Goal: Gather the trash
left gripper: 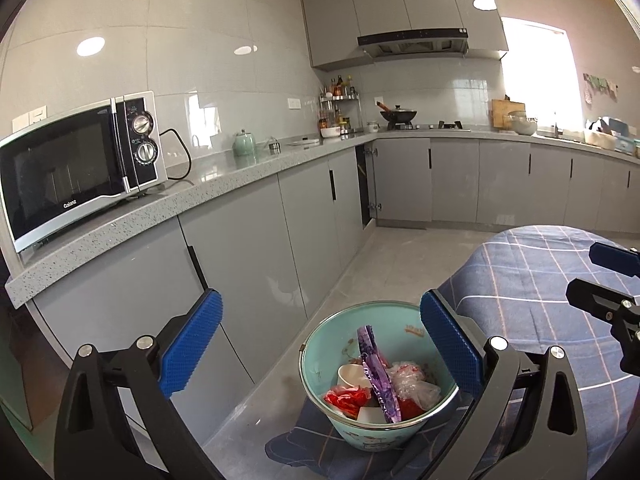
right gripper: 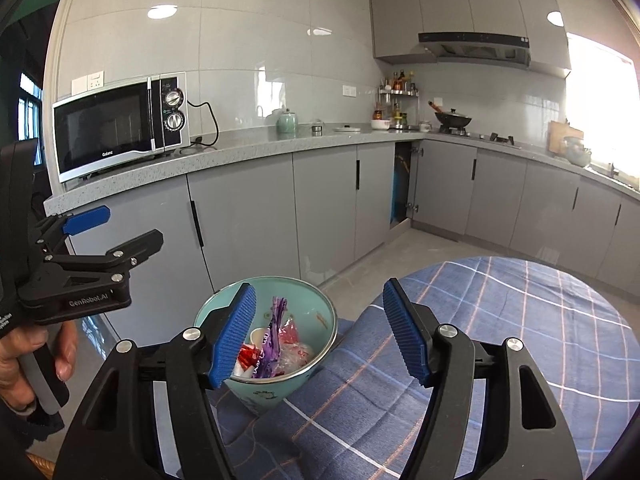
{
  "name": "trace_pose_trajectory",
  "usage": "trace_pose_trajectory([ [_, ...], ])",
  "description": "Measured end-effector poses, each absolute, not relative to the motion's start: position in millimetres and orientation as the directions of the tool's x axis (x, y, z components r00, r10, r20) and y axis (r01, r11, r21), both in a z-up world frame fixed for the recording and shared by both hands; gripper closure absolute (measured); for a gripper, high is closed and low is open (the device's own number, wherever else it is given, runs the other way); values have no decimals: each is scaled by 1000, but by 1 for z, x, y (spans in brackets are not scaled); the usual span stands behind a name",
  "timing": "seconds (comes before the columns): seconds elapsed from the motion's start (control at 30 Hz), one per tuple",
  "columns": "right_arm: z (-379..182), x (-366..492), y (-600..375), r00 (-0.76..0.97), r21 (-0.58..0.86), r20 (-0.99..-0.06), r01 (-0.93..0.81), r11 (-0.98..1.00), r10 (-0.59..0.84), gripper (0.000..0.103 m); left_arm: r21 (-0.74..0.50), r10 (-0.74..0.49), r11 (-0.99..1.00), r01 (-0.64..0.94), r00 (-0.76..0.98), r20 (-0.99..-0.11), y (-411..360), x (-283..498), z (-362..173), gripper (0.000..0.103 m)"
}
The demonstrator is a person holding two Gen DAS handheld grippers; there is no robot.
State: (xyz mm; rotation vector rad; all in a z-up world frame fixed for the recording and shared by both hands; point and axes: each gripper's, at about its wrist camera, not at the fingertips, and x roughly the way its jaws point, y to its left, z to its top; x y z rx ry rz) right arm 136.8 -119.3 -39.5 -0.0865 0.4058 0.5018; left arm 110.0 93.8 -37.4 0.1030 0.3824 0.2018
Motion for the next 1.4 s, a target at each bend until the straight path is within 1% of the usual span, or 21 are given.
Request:
trace_pose_trajectory([
  [0.43,-34,127,-129,816,20,-371,-469,883,443,36,150,220,972,-179,918,-331,87,98,-30,6],
  [1.13,-33,123,-133,828,19,-361,-454,891,429,35,150,218,973,-177,918,-333,89,98,-31,5],
  [1.4,-31,119,-136,836,20,-346,-448,894,426,32,162,220,971,-174,918,-332,88,99,-29,5],
])
